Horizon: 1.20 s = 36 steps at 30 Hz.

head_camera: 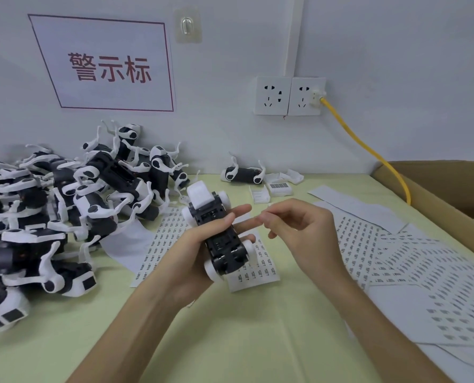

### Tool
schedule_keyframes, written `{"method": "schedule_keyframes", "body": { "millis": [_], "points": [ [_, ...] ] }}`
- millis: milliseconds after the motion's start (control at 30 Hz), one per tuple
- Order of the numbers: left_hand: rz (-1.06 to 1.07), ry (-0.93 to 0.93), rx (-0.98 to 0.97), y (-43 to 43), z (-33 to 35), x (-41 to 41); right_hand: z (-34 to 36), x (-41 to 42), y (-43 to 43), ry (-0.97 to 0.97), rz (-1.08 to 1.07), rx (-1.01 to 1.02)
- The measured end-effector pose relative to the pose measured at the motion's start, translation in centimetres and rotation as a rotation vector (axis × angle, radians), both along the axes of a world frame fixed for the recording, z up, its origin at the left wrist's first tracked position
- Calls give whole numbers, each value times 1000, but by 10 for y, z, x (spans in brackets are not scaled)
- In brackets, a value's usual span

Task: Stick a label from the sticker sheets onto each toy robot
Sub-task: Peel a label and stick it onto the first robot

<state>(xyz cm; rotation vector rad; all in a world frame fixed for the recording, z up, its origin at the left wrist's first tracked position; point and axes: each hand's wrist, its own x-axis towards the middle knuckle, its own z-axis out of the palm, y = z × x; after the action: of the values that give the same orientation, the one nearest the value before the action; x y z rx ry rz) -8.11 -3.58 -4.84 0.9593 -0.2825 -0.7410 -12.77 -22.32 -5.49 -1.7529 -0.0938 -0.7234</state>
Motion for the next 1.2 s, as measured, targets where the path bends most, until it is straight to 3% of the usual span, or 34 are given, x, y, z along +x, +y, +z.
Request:
{"method": "schedule_keyframes", "body": {
  "millis": [267, 333, 467, 533, 800, 1200],
  "points": [
    [60, 58, -73, 0, 1, 0, 2, -2, -1, 47, -30, -178],
    [95, 35, -83, -1, 1, -1, 4, -2, 1, 100, -13, -72],
    [200, -173, -27, -4, -2, -5, 10, -4, 8, 300, 132, 462],
    [247, -269, 18, -7, -5, -6, 11, -5, 11, 380, 243, 605],
    [261, -415, 125, -11, -8, -13, 7, -5, 20, 484, 383, 869],
    [302, -490, 186, -14, -14, -11, 9, -5, 22, 521, 345, 963]
  ]
}}
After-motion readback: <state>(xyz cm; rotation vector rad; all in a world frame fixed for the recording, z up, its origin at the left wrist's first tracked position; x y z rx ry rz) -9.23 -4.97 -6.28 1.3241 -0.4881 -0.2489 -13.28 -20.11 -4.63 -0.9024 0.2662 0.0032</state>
